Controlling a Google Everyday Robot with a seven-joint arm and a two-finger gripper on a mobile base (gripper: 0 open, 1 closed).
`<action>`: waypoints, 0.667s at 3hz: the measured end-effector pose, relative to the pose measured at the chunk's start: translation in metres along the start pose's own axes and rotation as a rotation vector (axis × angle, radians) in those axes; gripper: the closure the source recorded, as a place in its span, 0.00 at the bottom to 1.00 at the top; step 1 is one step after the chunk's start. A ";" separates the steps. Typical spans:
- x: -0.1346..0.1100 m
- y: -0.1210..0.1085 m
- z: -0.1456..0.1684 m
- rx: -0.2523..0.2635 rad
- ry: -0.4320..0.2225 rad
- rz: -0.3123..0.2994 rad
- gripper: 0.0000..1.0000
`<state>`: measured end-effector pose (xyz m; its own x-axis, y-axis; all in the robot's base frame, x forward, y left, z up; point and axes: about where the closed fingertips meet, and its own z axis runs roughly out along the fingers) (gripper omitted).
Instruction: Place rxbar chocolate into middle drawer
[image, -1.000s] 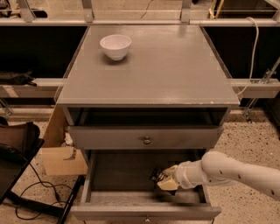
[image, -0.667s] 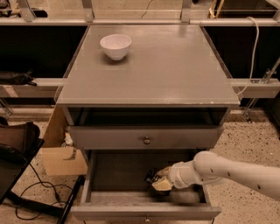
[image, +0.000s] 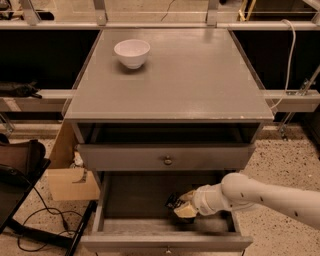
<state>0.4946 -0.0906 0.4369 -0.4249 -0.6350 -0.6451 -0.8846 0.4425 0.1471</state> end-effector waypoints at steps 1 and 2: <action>0.000 0.000 0.000 0.000 0.000 0.000 0.19; 0.000 0.000 0.000 0.000 0.000 0.000 0.00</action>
Offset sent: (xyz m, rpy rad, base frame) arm 0.0000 0.0000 0.0000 0.0000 0.0000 0.0000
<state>0.4946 -0.0905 0.4368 -0.4249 -0.6350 -0.6451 -0.8847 0.4424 0.1472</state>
